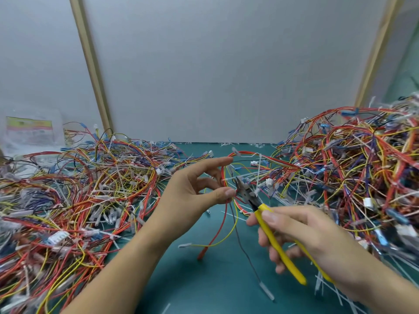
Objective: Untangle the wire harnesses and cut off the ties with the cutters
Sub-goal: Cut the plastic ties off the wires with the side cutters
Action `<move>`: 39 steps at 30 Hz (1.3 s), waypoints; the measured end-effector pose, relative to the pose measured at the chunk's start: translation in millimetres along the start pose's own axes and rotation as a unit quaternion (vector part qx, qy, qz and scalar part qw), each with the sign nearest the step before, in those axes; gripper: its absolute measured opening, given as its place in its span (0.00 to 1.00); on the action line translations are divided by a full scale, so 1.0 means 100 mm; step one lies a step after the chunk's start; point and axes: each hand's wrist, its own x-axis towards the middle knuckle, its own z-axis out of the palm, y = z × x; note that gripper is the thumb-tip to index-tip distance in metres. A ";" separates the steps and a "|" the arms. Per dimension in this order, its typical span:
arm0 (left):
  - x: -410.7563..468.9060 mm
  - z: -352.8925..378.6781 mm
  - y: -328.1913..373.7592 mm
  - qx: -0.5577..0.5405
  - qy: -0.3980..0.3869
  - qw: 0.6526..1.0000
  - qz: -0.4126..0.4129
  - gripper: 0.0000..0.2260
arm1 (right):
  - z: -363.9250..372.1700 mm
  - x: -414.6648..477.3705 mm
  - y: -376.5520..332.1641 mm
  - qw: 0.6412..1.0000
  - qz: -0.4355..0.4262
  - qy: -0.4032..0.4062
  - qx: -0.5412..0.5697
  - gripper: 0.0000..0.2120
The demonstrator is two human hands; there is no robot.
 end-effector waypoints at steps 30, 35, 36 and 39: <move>0.00 -0.02 0.05 -0.044 -0.022 0.999 -0.004 0.24 | -0.03 0.00 0.03 1.000 -0.005 -0.024 -0.012 0.29; 0.00 -0.02 0.05 -0.042 -0.024 0.999 -0.004 0.24 | -0.03 0.00 0.04 0.999 -0.001 -0.021 -0.033 0.26; 0.00 -0.02 0.05 -0.041 -0.025 0.999 -0.004 0.24 | -0.02 0.00 0.03 0.999 0.000 -0.020 -0.035 0.25; 0.00 -0.03 0.05 -0.037 -0.028 0.999 -0.004 0.24 | -0.02 0.00 0.03 0.999 -0.001 -0.017 -0.038 0.25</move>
